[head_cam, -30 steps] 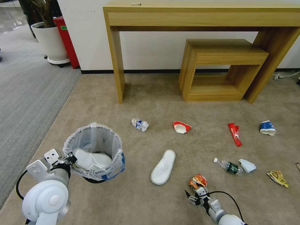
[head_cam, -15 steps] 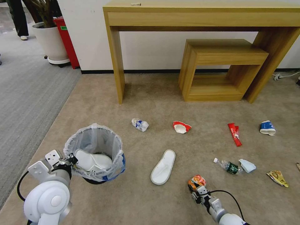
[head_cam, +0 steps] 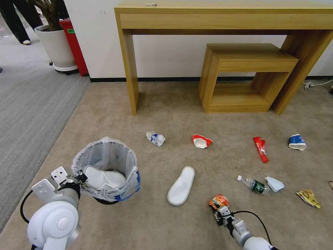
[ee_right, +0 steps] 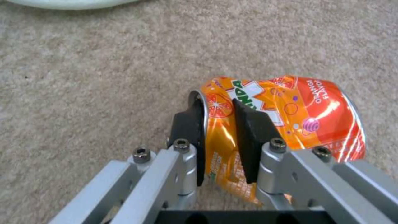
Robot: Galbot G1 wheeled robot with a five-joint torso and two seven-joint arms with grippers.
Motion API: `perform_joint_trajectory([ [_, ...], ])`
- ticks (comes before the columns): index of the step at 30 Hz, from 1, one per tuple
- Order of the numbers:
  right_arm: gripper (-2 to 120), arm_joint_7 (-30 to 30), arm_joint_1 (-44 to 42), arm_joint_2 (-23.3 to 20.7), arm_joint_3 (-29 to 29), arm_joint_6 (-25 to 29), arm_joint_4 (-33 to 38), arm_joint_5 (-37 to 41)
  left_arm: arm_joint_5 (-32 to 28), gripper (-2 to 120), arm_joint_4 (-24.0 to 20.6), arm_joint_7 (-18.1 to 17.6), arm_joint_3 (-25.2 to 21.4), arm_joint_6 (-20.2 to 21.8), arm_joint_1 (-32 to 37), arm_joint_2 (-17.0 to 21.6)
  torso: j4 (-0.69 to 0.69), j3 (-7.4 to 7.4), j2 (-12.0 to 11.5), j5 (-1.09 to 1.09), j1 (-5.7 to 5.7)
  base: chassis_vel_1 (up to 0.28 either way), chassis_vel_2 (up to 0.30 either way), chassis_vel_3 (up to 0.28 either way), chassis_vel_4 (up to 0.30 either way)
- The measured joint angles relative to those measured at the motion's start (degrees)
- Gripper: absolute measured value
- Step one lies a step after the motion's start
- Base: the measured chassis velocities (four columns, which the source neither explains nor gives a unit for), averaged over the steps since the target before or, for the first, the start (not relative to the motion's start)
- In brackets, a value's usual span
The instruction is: Pick up the trash bin and place the garbage on the floor into it.
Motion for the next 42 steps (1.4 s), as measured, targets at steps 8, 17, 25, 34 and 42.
perform_joint_trajectory([
  [8, 15, -0.6, -0.9, -0.2, 1.3, 0.6, 0.5, 0.0, 0.6, 1, 0.4, 0.3, 0.1, 0.0, 0.3, 0.0, -0.01, 0.0, 0.0, 0.0, 0.0, 0.0, 0.0, 0.0, 0.0],
  [17, 15, -3.8, -1.6, -0.5, 4.7, 3.6, 2.1, 1.3, 0.8, 1, 0.8, 0.5, 0.1, 0.0, 0.4, 0.6, 0.0, 0.0, 0.0, 0.01, 0.0, 0.0, 0.0, 0.0, 0.0],
  [25, 15, -13.1, -3.1, -2.1, 9.9, 9.3, 6.1, 4.6, 0.9, 1, 1.0, 0.6, 0.7, 0.0, 0.7, 0.9, -0.01, 0.0, 0.0, 0.0, 0.0, 0.0, 0.0, 0.0, 0.0],
  [34, 15, -44.4, -2.7, -4.4, 14.4, 18.3, 11.3, 12.8, 2.2, 1, 1.3, 0.9, 2.1, 0.2, 0.9, 1.0, 0.0, 0.0, 0.0, 0.0, 0.0, 0.0, 0.0, 0.0, 0.0],
  [42, 15, -49.7, 2.1, -8.0, 12.7, 17.0, 19.5, 16.1, 3.8, 1, 1.8, 1.8, 3.7, 0.3, 1.6, 2.1, 0.0, 0.0, 0.0, 0.0, 0.0, 0.0, 0.0, 0.0, 0.0],
])
